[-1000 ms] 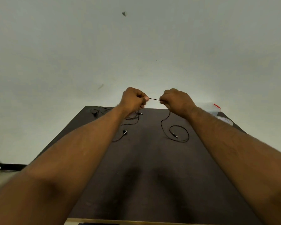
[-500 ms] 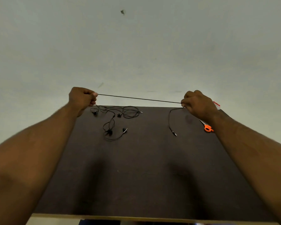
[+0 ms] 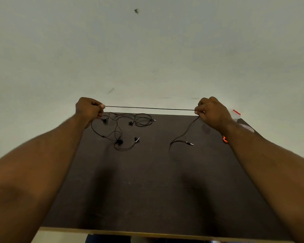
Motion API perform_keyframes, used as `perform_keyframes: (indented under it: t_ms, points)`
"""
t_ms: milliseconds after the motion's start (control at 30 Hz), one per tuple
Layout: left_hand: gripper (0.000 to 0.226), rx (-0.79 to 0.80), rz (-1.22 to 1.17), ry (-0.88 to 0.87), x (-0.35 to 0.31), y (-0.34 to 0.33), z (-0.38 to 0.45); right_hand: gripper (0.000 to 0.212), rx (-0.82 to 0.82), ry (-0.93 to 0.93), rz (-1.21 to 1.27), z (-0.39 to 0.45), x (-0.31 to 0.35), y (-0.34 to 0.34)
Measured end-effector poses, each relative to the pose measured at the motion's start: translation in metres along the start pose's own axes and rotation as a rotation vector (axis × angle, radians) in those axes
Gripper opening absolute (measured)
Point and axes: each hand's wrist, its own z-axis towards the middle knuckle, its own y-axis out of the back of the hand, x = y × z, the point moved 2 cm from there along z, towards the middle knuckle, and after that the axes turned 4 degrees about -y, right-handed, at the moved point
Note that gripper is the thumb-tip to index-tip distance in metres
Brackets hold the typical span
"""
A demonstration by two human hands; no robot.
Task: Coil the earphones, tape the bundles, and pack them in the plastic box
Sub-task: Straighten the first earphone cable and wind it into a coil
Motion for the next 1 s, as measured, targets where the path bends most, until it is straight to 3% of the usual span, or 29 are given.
perform_keyframes:
  t_ms: [100,133,167,233,300,367,700,1000]
  points:
    - [0.012,0.347,0.478,0.003,-0.023,-0.024,-0.023,0.021,0.024,-0.011,0.067,0.001,0.023,-0.008]
    - [0.019,0.385,0.547,-0.035,-0.036,-0.037,-0.034,0.022,0.042,0.016,0.068,0.002,0.033,-0.011]
    - [0.028,0.377,0.518,-0.087,-0.049,-0.052,-0.043,0.023,0.058,0.048,0.064,0.004,0.044,-0.013]
    - [0.036,0.374,0.201,-0.118,-0.077,-0.081,-0.063,0.024,0.065,0.110,0.048,0.007,0.063,-0.016]
    - [0.028,0.477,-0.097,-0.002,-0.101,-0.109,-0.081,0.024,0.053,0.138,0.035,0.009,0.075,-0.018]
    - [0.020,0.543,-0.239,0.122,-0.113,-0.128,-0.091,0.023,0.038,0.135,0.043,0.011,0.083,-0.018]
    - [0.010,0.402,-0.150,-0.018,-0.110,-0.117,-0.070,0.024,0.024,0.181,0.015,0.015,0.089,-0.010]
    - [0.010,0.143,0.193,-0.291,-0.104,-0.053,-0.021,0.024,0.050,0.085,-0.034,0.015,0.055,0.006]
